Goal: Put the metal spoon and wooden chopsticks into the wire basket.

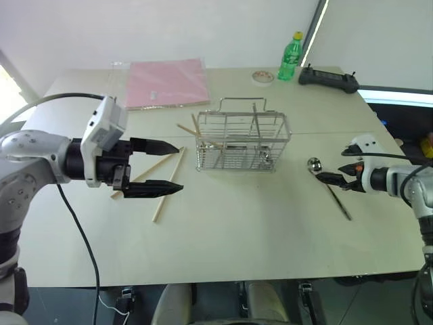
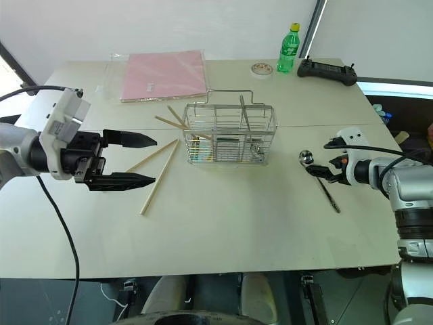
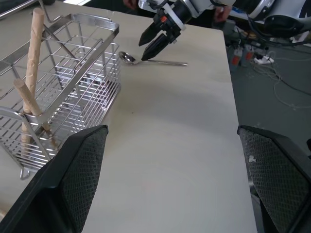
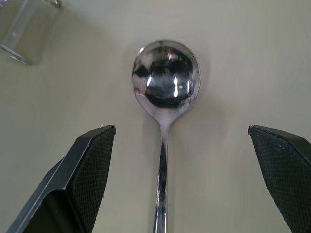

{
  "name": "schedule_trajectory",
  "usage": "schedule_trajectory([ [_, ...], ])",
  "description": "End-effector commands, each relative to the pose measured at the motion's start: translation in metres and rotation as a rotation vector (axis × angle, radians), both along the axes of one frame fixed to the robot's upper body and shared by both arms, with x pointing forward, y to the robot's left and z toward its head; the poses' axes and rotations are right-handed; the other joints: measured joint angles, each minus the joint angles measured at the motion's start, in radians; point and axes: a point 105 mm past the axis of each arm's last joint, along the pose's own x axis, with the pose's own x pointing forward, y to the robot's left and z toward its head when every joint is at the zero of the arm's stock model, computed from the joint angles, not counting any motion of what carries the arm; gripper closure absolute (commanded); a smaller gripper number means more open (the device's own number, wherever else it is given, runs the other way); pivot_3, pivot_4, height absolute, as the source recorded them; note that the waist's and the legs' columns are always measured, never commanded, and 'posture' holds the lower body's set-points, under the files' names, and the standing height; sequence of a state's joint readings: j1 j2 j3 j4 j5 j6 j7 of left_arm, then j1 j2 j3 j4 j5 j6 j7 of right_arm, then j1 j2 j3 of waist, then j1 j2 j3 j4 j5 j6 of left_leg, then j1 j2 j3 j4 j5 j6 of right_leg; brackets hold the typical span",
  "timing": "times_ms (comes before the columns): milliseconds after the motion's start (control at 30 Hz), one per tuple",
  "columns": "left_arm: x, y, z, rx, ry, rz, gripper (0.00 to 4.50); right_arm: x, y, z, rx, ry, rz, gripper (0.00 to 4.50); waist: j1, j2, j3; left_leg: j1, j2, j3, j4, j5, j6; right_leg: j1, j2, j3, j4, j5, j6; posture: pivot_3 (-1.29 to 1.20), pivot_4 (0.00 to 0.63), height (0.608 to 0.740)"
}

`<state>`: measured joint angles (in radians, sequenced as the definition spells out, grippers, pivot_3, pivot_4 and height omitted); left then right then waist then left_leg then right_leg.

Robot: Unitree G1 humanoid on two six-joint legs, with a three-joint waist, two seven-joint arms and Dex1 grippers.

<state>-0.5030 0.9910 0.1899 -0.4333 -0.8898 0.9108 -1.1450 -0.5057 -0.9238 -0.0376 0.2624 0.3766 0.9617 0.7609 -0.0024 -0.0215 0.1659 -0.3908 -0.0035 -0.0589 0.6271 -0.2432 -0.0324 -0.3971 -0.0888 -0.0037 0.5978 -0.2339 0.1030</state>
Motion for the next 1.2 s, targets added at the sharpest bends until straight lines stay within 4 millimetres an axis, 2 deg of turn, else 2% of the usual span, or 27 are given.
schedule_trajectory([
  [33, -0.004, -0.001, 0.010, -0.011, -0.052, 0.002, 0.00, 0.002, 0.001, 0.005, -0.004, 0.001, -0.005, 0.01, -0.004, 0.000, 0.000, 0.000, 0.000, 0.000, 0.000, 0.000, 0.000, 0.000, 0.000, 0.000, 0.000, 0.000, 0.000, 0.00, 0.150, 0.721],
  [167, -0.002, 0.001, 0.013, -0.019, -0.059, 0.017, 0.00, -0.001, 0.011, -0.004, -0.007, 0.002, 0.030, 0.01, -0.011, 0.000, 0.000, 0.000, 0.000, 0.000, 0.000, 0.000, 0.000, 0.000, 0.000, 0.000, 0.000, 0.000, 0.000, 0.00, 0.150, 0.721],
  [267, -0.002, 0.001, 0.013, -0.012, -0.069, 0.019, 0.00, 0.000, 0.008, -0.015, -0.053, 0.000, 0.035, 0.01, -0.013, 0.000, 0.000, 0.001, 0.000, 0.000, 0.001, 0.000, 0.000, 0.000, 0.000, 0.001, 0.001, 0.000, 0.000, 0.00, 0.150, 0.721],
  [467, 0.000, 0.000, 0.015, -0.012, -0.078, 0.015, 0.00, 0.014, 0.012, -0.009, -0.002, -0.019, 0.018, 0.01, -0.016, 0.000, 0.000, 0.002, 0.000, 0.000, 0.002, 0.000, 0.000, 0.002, 0.001, 0.001, 0.001, 0.000, 0.000, 0.00, 0.150, 0.721],
  [567, 0.000, 0.000, 0.016, -0.011, -0.080, 0.011, 0.00, 0.018, 0.013, -0.010, 0.010, -0.010, 0.022, 0.77, -0.015, 0.000, 0.000, 0.002, 0.000, 0.000, 0.002, 0.000, 0.000, 0.002, 0.001, 0.001, 0.001, 0.000, 0.000, 0.00, 0.150, 0.721],
  [633, 0.000, 0.000, 0.017, -0.011, -0.082, 0.012, 0.00, 0.017, 0.016, -0.012, 0.021, 0.003, 0.033, 1.75, -0.014, 0.000, 0.000, 0.002, 0.000, 0.000, 0.001, 0.000, 0.000, 0.001, 0.001, 0.001, 0.001, 0.000, 0.000, 0.00, 0.150, 0.721],
  [667, 0.001, 0.000, 0.017, -0.012, -0.082, 0.012, 0.00, 0.017, 0.017, -0.012, 0.023, 0.006, 0.036, 2.40, -0.013, 0.000, 0.000, 0.002, 0.000, 0.000, 0.000, 0.000, 0.000, 0.001, 0.001, 0.001, 0.000, 0.000, 0.000, 0.00, 0.150, 0.721],
  [700, 0.001, 0.000, 0.017, -0.012, -0.083, 0.013, 0.00, 0.017, 0.018, -0.012, 0.024, 0.006, 0.038, 2.79, -0.013, 0.000, 0.000, 0.002, 0.000, 0.000, 0.000, 0.000, 0.000, 0.001, 0.001, 0.001, 0.000, 0.000, 0.000, 0.00, 0.150, 0.721],
  [800, 0.001, 0.001, 0.017, -0.012, -0.085, 0.012, 0.00, 0.017, 0.021, -0.013, 0.033, 0.009, 0.047, 4.35, -0.015, 0.000, 0.000, 0.001, 0.000, 0.000, 0.000, 0.000, 0.000, 0.001, 0.001, 0.001, 0.000, 0.000, 0.000, 0.00, 0.150, 0.721],
  [1033, 0.003, 0.001, 0.017, -0.021, -0.092, 0.014, 0.00, 0.013, 0.021, -0.015, 0.015, 0.016, 0.054, 4.43, -0.014, 0.000, 0.000, 0.002, 0.000, 0.000, 0.001, 0.000, 0.000, 0.001, 0.001, 0.001, 0.001, 0.000, 0.000, 0.00, 0.150, 0.721],
  [1133, 0.005, 0.001, 0.018, -0.026, -0.096, 0.014, 0.00, 0.013, 0.024, -0.008, -0.020, -0.034, 0.082, 4.43, -0.014, 0.000, 0.000, 0.002, 0.000, 0.000, 0.001, 0.000, 0.000, 0.001, 0.001, 0.001, 0.001, 0.000, 0.000, 0.00, 0.150, 0.721],
  [1200, 0.007, 0.001, 0.018, -0.028, -0.103, 0.013, 0.00, 0.012, 0.033, 0.003, -0.061, -0.116, 0.138, 4.43, -0.012, 0.000, 0.000, 0.002, 0.000, 0.000, 0.000, 0.000, 0.000, 0.001, 0.001, 0.001, 0.001, 0.000, 0.000, 0.00, 0.150, 0.721],
])
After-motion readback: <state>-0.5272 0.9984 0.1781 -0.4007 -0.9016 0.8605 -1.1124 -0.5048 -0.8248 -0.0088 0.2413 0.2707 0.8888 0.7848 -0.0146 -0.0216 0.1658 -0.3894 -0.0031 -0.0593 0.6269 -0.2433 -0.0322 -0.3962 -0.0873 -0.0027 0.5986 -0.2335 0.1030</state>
